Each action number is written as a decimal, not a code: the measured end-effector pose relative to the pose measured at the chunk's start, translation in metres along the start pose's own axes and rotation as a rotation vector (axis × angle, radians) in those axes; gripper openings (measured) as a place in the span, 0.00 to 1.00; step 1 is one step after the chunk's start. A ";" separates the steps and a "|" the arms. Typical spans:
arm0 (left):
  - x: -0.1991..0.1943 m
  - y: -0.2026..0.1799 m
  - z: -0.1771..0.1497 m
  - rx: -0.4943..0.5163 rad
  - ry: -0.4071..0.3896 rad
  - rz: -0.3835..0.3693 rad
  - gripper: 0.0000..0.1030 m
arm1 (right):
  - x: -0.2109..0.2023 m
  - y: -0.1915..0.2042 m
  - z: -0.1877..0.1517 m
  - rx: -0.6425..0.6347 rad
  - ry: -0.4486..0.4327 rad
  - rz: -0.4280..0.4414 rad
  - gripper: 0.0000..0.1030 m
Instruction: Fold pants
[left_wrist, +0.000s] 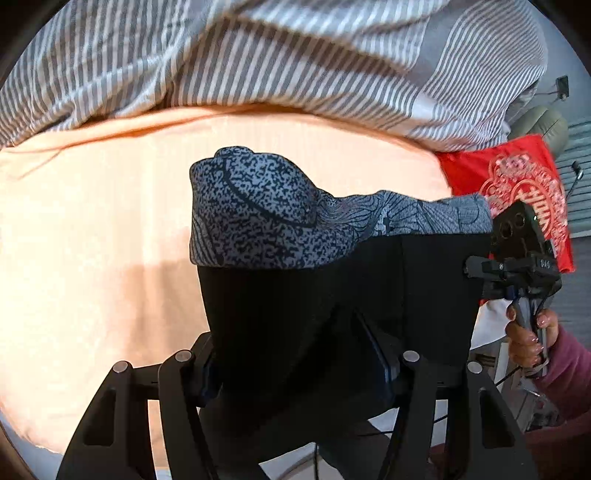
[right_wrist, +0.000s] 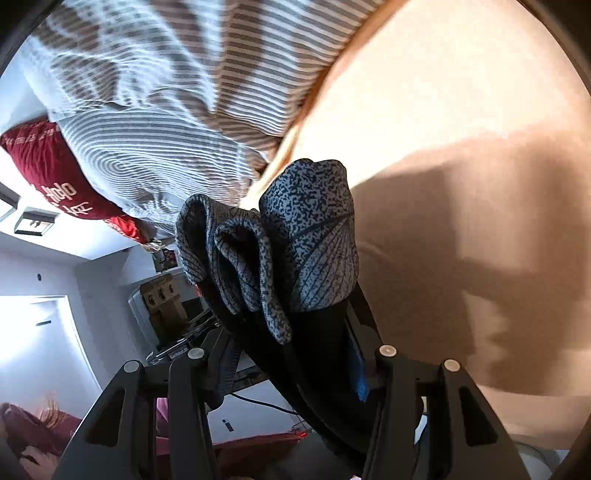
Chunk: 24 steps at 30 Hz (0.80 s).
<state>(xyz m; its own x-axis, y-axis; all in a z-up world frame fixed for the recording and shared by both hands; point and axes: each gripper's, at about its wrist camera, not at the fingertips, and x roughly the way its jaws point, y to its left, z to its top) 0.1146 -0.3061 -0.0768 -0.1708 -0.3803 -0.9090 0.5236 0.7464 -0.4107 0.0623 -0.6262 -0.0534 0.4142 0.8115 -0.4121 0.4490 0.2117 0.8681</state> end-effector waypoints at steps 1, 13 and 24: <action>0.005 0.005 -0.003 -0.008 0.007 0.008 0.62 | 0.000 -0.006 0.001 0.002 0.006 -0.012 0.51; 0.024 0.052 -0.010 -0.114 -0.047 0.175 0.63 | -0.014 -0.038 0.001 0.036 -0.160 -0.379 0.80; -0.010 -0.009 0.007 0.034 -0.163 0.161 0.63 | -0.032 0.029 -0.026 -0.074 -0.332 -0.505 0.39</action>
<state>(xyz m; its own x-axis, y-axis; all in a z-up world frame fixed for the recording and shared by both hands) 0.1173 -0.3125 -0.0631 0.0531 -0.3426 -0.9380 0.5612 0.7872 -0.2557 0.0416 -0.6322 -0.0078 0.3950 0.3901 -0.8317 0.6028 0.5732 0.5551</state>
